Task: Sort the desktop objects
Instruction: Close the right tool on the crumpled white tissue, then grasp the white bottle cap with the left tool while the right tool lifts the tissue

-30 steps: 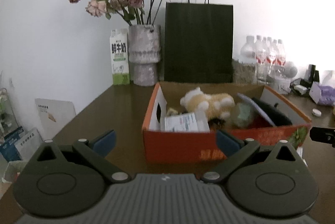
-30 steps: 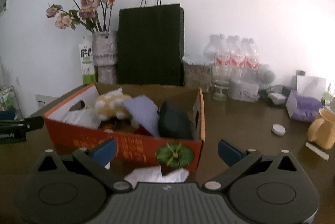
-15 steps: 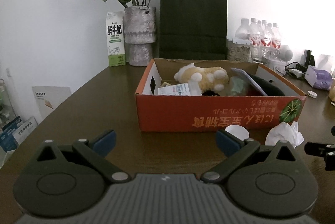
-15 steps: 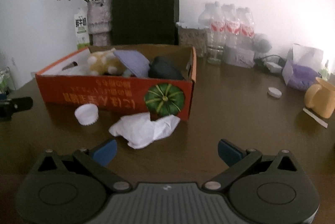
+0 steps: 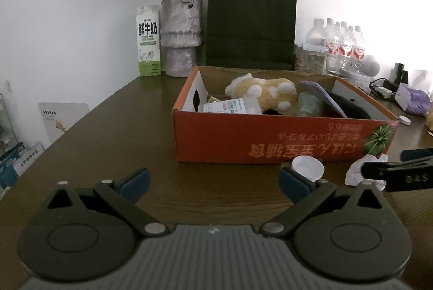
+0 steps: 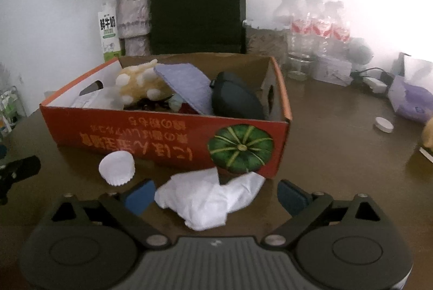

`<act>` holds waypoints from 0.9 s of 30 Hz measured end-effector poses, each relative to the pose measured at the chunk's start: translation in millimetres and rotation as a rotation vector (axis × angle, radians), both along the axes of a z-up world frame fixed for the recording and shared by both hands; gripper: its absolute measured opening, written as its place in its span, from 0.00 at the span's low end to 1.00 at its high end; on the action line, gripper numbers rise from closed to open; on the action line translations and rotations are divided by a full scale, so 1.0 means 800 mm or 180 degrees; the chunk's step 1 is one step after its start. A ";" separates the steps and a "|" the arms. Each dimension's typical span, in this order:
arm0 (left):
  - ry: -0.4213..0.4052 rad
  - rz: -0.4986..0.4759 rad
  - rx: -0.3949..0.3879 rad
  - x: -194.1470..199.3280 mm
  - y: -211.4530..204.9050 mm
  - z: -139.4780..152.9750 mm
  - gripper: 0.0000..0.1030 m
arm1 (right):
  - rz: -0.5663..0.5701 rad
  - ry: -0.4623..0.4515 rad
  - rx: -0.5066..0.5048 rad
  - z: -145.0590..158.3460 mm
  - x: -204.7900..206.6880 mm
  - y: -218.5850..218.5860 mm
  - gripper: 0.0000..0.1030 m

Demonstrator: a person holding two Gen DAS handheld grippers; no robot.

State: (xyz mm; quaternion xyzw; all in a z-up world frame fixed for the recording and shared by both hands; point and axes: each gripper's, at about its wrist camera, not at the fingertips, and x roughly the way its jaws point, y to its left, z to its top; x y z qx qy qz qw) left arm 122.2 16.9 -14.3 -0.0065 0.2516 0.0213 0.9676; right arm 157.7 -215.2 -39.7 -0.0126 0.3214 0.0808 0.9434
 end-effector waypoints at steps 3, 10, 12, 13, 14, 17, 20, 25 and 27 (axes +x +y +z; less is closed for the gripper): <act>0.0018 -0.0011 -0.0004 0.002 0.000 -0.002 1.00 | 0.0031 0.0111 -0.0002 -0.009 0.009 0.004 0.71; 0.0064 -0.0062 0.0000 0.007 -0.007 -0.008 1.00 | 0.0188 0.0069 0.0056 -0.014 0.002 0.004 0.21; 0.0077 -0.0085 0.0023 0.008 -0.011 -0.008 1.00 | 0.0229 0.0039 0.0036 -0.015 -0.001 0.005 0.18; 0.0084 -0.0091 0.0038 0.008 -0.013 -0.008 1.00 | 0.0240 0.0035 0.0054 -0.015 -0.002 0.003 0.18; 0.0089 -0.0099 0.0046 0.009 -0.015 -0.008 1.00 | 0.0246 0.0024 0.0081 -0.014 -0.002 0.002 0.17; 0.0118 -0.0134 0.0062 0.012 -0.022 -0.009 1.00 | 0.0243 -0.0028 0.0148 -0.009 -0.005 -0.006 0.17; 0.0132 -0.0184 0.0098 0.017 -0.033 -0.007 1.00 | 0.0240 -0.0065 0.0166 -0.006 -0.006 -0.016 0.17; 0.0146 -0.0295 0.0147 0.027 -0.059 -0.005 1.00 | 0.0187 -0.0140 0.0134 -0.002 -0.010 -0.038 0.17; 0.0161 -0.0348 0.0165 0.032 -0.071 -0.007 1.00 | 0.0148 -0.0160 0.0129 -0.001 -0.010 -0.049 0.17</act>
